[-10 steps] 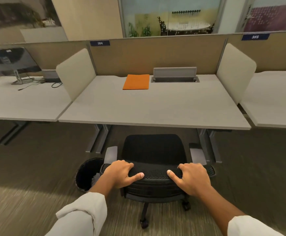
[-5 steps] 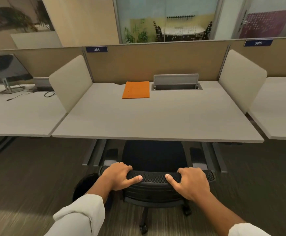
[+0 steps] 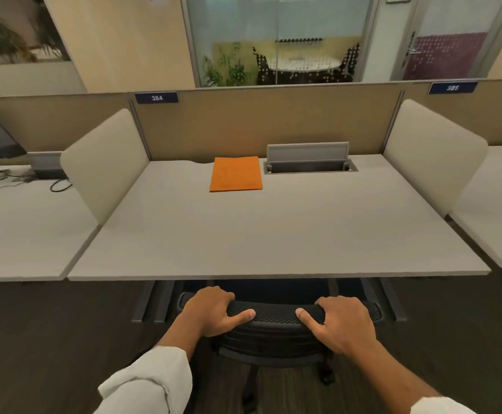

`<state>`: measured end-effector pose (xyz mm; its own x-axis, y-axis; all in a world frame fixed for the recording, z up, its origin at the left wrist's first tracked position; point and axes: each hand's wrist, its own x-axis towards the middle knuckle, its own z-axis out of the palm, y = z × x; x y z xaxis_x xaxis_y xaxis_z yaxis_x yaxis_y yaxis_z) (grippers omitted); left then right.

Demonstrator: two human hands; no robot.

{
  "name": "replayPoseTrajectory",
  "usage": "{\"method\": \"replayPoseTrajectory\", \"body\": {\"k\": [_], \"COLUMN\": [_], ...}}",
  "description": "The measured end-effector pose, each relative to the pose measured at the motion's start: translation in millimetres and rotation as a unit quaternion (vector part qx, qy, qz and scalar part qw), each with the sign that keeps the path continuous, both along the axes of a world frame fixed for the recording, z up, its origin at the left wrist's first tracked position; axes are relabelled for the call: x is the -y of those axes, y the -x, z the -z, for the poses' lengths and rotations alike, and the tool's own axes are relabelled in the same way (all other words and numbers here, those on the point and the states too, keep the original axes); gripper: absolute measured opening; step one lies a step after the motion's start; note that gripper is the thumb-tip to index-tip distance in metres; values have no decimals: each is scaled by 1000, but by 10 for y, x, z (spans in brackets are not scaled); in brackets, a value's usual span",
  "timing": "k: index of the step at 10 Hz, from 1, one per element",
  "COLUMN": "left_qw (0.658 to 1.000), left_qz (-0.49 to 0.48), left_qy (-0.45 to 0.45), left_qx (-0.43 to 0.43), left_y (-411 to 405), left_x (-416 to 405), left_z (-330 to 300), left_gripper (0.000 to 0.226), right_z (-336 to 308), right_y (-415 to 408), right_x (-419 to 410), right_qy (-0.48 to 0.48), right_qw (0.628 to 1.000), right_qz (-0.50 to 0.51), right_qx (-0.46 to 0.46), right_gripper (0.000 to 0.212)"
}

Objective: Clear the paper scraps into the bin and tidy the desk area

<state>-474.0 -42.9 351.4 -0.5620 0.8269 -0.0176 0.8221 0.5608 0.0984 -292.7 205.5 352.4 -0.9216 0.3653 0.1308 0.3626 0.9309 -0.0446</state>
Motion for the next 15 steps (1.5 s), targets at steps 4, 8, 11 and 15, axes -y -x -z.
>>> {"method": "replayPoseTrajectory", "body": {"k": [4,8,11,15], "left_qw": [1000,999,994,990], "left_qz": [-22,-36,-80,-137], "left_qy": [2,9,54,45], "left_qx": [7,16,45,-13], "left_y": [463,664,669,676], "left_x": [-358,-445,-475,-693], "left_z": [111,27,40,-647], "left_gripper": [83,80,98,110], "right_z": [77,3,103,-242], "right_y": [570,765,802,835], "right_x": [-462,-557,-559,-643], "right_qy": [3,33,78,55], "right_qw": [999,998,994,992], "right_qz": [-38,-52,-16,20], "right_qx": [-12,-2,69,110], "right_gripper": [89,78,103,114]}}
